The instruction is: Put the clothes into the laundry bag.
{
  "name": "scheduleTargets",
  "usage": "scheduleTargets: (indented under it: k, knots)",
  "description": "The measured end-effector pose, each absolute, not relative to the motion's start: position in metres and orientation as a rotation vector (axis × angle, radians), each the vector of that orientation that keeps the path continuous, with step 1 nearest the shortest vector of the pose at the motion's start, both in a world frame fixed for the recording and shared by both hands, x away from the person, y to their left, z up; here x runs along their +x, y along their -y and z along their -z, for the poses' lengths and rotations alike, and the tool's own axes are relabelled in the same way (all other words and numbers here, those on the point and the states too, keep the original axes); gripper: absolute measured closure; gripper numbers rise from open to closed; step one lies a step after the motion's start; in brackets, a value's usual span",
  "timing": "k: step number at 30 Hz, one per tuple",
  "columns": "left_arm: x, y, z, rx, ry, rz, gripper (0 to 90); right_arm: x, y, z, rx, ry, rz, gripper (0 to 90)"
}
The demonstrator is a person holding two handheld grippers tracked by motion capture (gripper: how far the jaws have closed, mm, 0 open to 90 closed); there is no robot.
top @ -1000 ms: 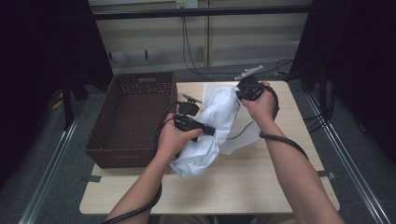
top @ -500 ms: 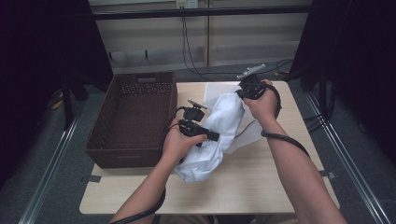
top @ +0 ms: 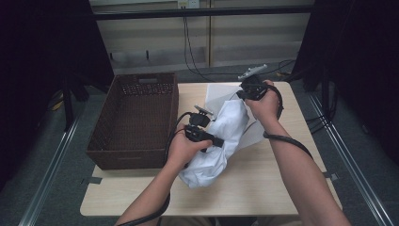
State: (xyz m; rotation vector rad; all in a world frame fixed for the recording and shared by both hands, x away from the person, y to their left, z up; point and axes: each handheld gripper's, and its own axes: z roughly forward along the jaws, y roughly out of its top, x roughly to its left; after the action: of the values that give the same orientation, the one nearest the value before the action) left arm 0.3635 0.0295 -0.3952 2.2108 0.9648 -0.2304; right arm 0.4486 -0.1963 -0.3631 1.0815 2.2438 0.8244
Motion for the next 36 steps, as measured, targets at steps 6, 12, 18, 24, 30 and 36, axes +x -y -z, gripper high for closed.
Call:
scheduleTargets:
  k: [6, 12, 18, 24, 30, 36]
  knots:
    - [0.366, -0.027, 0.400, 2.224, -0.965, 0.243, 69.3, 0.446, 0.196, 0.361, 1.062, -2.247, -0.828, 89.3]
    - [0.368, -0.025, 0.403, 2.220, -0.969, 0.250, 69.3, 0.444, 0.195, 0.361, 1.057, -2.250, -0.835, 89.3]
    - [0.367, -0.021, 0.403, 2.233, -0.953, 0.261, 69.3, 0.442, 0.194, 0.361, 1.062, -2.245, -0.845, 89.3]
    - [0.366, -0.017, 0.403, 2.240, -0.960, 0.264, 69.3, 0.441, 0.194, 0.361, 1.058, -2.248, -0.854, 89.3]
    - [0.370, -0.019, 0.407, 2.237, -1.002, 0.248, 69.3, 0.438, 0.198, 0.360, 1.046, -2.251, -0.874, 89.3]
    - [0.373, -0.017, 0.408, 2.241, -1.013, 0.247, 69.3, 0.435, 0.200, 0.360, 1.050, -2.246, -0.881, 89.3]
